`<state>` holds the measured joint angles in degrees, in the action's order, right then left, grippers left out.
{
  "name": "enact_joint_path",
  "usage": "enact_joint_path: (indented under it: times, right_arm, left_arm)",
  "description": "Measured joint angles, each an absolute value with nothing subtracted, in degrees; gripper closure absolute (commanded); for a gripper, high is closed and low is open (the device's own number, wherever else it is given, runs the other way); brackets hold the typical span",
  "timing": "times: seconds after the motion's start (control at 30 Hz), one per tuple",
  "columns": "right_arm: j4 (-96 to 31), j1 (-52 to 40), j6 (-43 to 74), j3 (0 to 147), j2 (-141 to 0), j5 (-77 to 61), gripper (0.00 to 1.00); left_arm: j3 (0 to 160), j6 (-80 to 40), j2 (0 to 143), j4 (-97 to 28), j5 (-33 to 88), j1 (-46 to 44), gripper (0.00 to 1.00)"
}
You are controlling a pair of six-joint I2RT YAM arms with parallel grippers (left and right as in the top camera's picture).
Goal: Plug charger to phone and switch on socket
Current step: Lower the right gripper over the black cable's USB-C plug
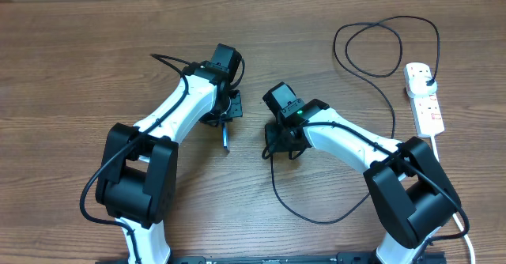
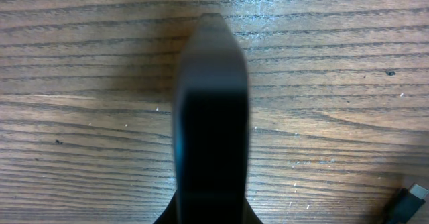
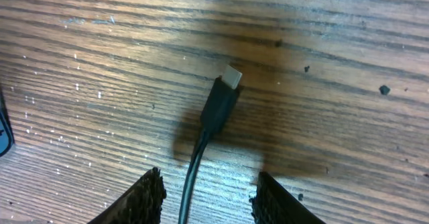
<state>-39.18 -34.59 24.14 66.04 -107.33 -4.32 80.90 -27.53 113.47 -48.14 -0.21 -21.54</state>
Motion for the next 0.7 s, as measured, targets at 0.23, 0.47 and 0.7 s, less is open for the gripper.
enact_joint_path:
  times: [0.23, 0.47, 0.7]
  right_arm:
    - [-34.5, -34.6, 24.4, 62.7, -106.6, -4.4, 0.65]
    - [-38.1, -34.5, 27.4, 60.4, -104.9, -0.6, 0.82]
    - [-50.9, -32.5, 29.3, 62.6, -105.1, 7.7, 0.73]
  left_arm:
    - [80.9, -27.5, 113.5, -48.1, -0.2, -21.5, 0.96]
    - [80.9, -27.5, 113.5, -48.2, -0.2, -21.5, 0.95]
    - [80.9, -27.5, 113.5, -48.2, -0.2, -21.5, 0.95]
